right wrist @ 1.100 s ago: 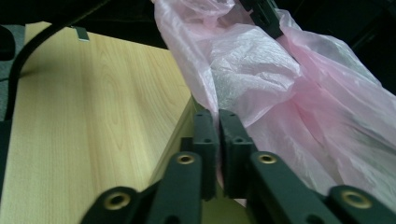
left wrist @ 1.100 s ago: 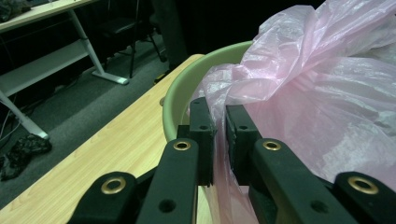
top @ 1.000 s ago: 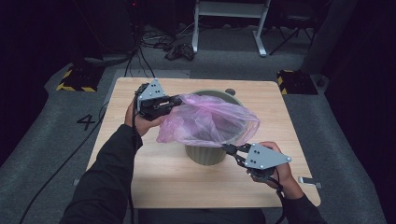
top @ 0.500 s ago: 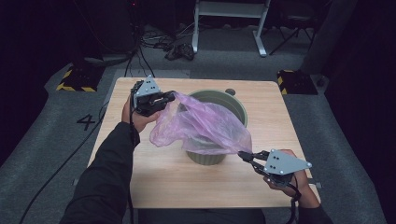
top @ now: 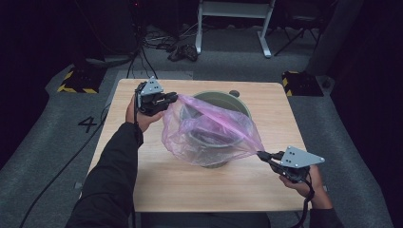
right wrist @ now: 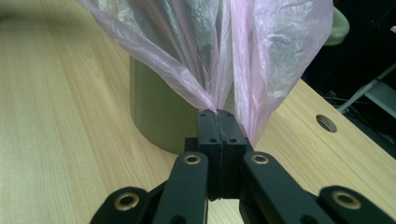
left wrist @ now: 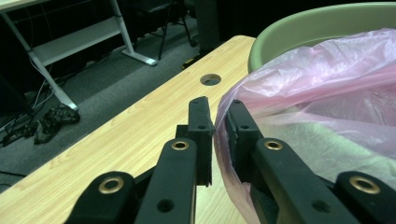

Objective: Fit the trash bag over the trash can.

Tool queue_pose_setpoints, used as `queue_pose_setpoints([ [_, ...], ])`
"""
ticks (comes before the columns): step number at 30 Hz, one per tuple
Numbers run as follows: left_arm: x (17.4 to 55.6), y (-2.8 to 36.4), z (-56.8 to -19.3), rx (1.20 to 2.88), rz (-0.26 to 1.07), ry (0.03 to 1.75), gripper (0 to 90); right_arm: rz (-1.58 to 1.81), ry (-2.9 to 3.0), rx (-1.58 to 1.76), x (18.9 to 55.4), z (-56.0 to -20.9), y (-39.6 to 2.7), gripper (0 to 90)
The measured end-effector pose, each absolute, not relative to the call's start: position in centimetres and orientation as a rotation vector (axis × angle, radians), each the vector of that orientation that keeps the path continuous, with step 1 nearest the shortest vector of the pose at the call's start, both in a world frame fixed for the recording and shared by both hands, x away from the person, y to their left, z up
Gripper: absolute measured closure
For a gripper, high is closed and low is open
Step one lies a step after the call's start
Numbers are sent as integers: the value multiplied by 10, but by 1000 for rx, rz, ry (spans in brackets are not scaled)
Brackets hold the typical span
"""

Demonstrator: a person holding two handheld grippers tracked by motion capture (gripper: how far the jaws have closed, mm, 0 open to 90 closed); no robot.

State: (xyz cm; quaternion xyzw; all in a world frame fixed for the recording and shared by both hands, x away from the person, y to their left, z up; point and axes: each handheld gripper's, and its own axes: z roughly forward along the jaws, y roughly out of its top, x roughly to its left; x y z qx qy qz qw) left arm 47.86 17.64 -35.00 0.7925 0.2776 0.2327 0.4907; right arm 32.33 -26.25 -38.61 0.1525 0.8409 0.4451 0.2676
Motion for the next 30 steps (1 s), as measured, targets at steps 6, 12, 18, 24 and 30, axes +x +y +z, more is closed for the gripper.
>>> queue_pose_setpoints([
  [6, 474, 180, -346, 1875, 568, 711, 529, 1246, 2234, 461, 327, -387, -267, 779],
  [12, 454, 197, -331, 1801, 516, 682, 273, 1327, 2163, 464, 316, -368, -270, 499],
  [18, 419, 199, -322, 1826, 489, 569, 195, 1367, 2097, 411, 300, -345, -260, 355],
  [24, 398, 205, -334, 1836, 494, 543, 196, 1313, 2046, 442, 306, -330, -246, 338],
  [30, 414, 206, -352, 1856, 473, 617, 305, 1229, 2129, 516, 342, -327, -240, 407],
])
